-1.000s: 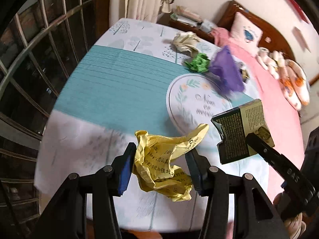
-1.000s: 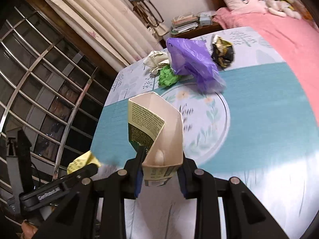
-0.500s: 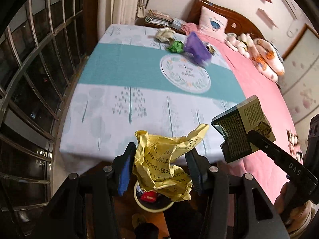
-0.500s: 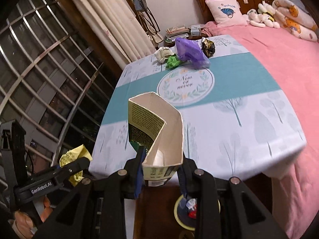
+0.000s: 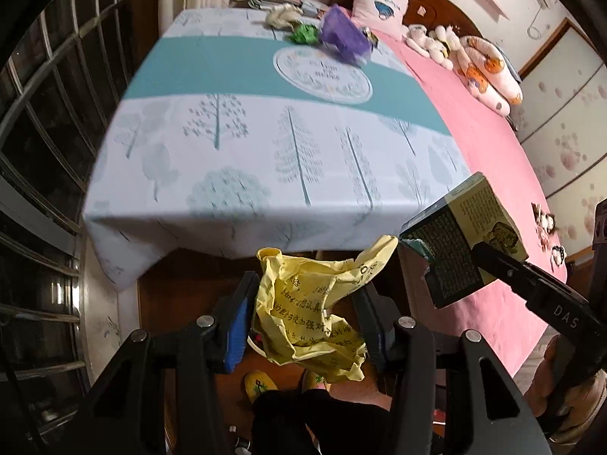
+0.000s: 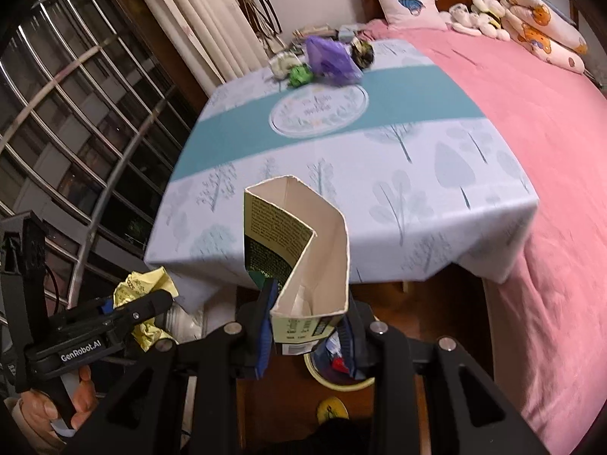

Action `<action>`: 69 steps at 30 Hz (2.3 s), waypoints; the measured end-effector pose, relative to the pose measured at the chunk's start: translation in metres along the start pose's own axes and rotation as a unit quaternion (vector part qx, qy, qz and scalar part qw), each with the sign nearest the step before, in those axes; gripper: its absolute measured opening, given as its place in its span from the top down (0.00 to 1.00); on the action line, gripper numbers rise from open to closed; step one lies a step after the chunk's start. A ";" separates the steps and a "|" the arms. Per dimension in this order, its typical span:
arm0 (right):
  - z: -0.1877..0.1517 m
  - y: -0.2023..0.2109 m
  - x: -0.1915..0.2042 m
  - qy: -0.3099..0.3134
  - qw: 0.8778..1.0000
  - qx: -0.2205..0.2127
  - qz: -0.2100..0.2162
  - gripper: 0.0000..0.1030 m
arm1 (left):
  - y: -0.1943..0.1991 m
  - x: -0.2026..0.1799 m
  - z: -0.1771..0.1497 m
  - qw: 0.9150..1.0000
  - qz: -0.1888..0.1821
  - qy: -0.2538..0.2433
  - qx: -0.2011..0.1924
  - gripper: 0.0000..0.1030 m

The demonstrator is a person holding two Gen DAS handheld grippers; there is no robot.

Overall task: Collect trash
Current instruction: 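Carry the yellow paper and green box down over the blue bin, then open both tools to drop the paper and box into the bin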

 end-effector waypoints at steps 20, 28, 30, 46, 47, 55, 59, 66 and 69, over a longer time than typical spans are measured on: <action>-0.140 -0.157 -0.082 -0.023 0.987 0.155 -0.023 0.72 | -0.190 0.005 -0.102 0.992 0.040 0.034 0.118 0.51; -0.171 -0.212 -0.103 -0.030 0.982 0.182 -0.030 0.71 | -0.260 0.023 -0.122 0.988 0.050 0.047 0.137 0.46; -0.175 -0.222 -0.106 -0.031 0.982 0.186 -0.031 0.71 | -0.274 0.031 -0.126 0.987 0.056 0.047 0.143 0.44; -0.186 -0.274 -0.090 -0.013 0.977 0.212 -0.029 0.71 | -0.299 0.092 -0.139 0.980 0.106 0.084 0.146 0.24; -0.188 -0.276 -0.086 -0.009 0.976 0.215 -0.030 0.71 | -0.297 0.097 -0.138 0.980 0.111 0.088 0.142 0.24; -0.192 -0.287 -0.069 0.006 0.971 0.235 -0.035 0.70 | -0.279 0.123 -0.137 0.978 0.126 0.104 0.130 0.24; -0.190 -0.286 -0.059 0.015 0.971 0.236 -0.035 0.51 | -0.270 0.127 -0.138 0.978 0.125 0.111 0.124 0.24; -0.176 -0.268 -0.048 0.025 0.974 0.220 -0.048 0.39 | -0.242 0.123 -0.130 0.979 0.122 0.118 0.113 0.24; -0.168 -0.252 -0.043 0.026 0.975 0.215 -0.056 0.39 | -0.224 0.117 -0.120 0.981 0.120 0.113 0.107 0.24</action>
Point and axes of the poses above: each gripper's, at about its wrist camera, not at the fingertips, and y roughly against the way its jaws point, x to its left, z to its top, the point moved 9 cm from there along -y, roughly the way its jaws point, and after that the axes turned 4 degrees about -z, right-handed, at the moved point
